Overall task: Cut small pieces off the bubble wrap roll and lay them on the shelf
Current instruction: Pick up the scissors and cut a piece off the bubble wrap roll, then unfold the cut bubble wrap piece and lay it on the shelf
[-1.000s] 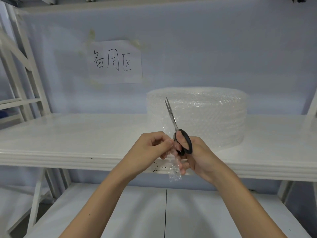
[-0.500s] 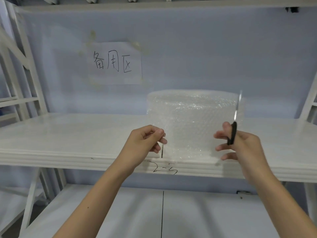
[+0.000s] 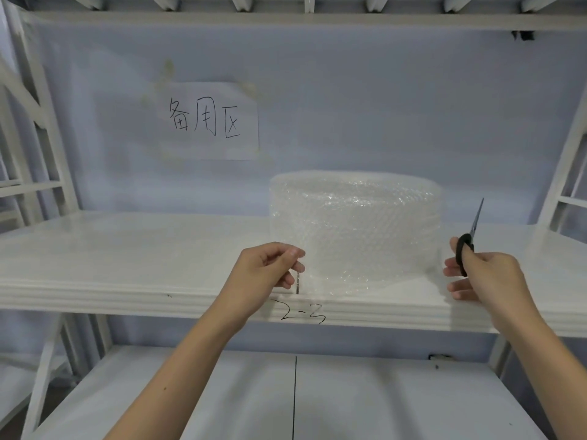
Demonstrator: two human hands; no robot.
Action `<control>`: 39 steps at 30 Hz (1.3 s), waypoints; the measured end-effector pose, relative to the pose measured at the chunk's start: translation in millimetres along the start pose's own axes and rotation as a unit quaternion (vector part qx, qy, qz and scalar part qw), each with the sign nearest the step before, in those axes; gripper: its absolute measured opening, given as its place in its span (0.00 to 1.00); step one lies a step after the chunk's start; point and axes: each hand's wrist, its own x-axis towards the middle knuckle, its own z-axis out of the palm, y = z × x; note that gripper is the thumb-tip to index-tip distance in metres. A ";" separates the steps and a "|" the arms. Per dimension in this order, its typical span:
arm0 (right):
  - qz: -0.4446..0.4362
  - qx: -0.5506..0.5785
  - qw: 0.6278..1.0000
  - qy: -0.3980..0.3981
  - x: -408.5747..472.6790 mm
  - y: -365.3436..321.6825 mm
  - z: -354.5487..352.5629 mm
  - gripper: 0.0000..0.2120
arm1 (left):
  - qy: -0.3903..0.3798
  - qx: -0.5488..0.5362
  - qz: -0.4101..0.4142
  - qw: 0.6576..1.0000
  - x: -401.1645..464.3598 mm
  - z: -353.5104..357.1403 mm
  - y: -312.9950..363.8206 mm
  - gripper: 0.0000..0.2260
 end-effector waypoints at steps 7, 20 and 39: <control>0.052 -0.039 0.997 -0.041 6.9 -5.1 -1.0 0.23 | 0.004 -0.006 0.009 1.000 0.7 -4.9 -2.2 0.09; 0.004 -0.291 0.957 -0.007 11.0 -5.3 -1.1 0.24 | -0.009 -0.004 0.004 1.000 0.8 -7.2 -6.8 0.09; -0.225 -0.041 0.945 -0.233 -97.5 -61.9 99.6 0.12 | 0.004 0.000 0.027 1.000 2.0 -18.9 11.2 0.05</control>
